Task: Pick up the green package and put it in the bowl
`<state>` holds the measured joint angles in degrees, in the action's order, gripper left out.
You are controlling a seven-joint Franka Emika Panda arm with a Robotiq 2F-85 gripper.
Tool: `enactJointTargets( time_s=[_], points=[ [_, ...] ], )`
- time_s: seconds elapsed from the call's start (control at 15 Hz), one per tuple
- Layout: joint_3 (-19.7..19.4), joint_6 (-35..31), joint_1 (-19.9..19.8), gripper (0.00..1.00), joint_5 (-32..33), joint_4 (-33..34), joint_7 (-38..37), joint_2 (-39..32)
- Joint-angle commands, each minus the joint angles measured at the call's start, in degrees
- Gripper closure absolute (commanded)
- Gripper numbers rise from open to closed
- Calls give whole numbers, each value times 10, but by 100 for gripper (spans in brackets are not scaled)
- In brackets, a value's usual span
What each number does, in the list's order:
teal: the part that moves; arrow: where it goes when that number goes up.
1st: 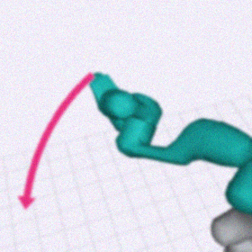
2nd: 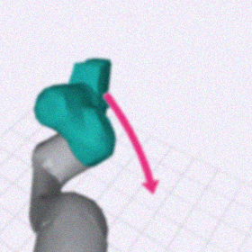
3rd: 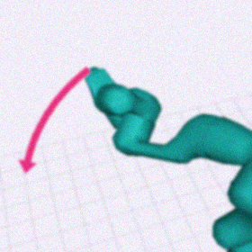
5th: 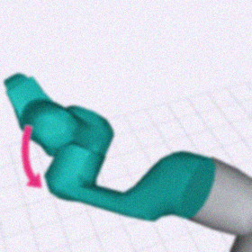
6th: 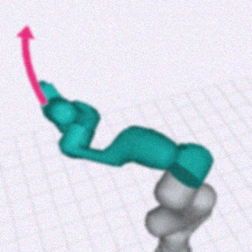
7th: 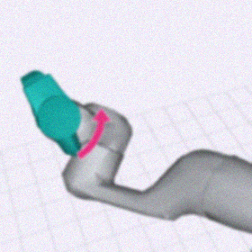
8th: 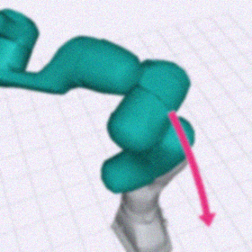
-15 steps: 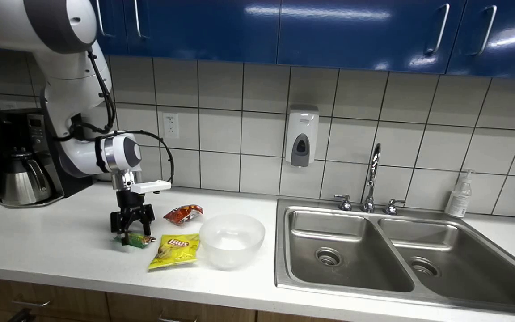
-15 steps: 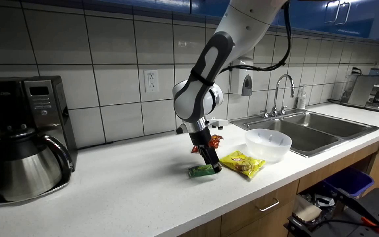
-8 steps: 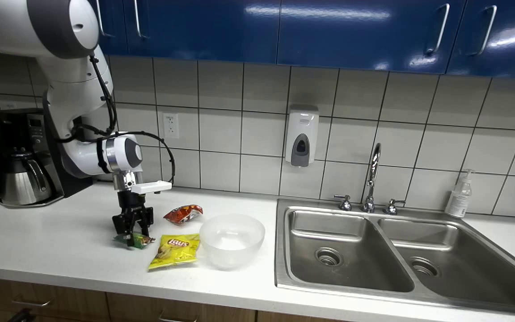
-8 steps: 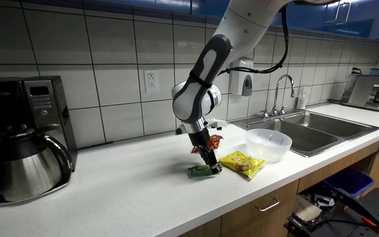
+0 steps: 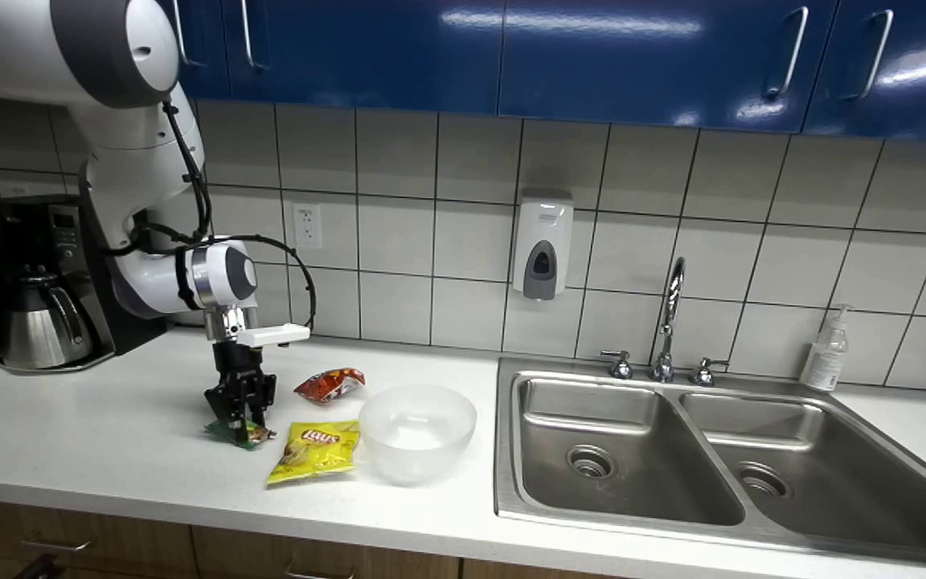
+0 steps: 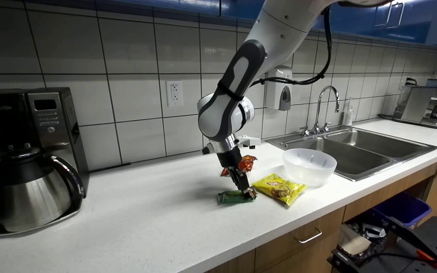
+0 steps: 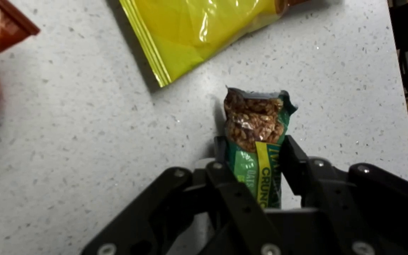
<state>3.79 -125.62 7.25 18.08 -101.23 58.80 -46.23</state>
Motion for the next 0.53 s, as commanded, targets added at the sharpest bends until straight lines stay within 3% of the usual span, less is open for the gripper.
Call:
enactJointTargets(
  time_s=[0.0,0.47],
  points=[
    [3,15,0,85,18,7,-22,9],
    [0,-20,-1,85,31,-50,-57,92]
  ],
)
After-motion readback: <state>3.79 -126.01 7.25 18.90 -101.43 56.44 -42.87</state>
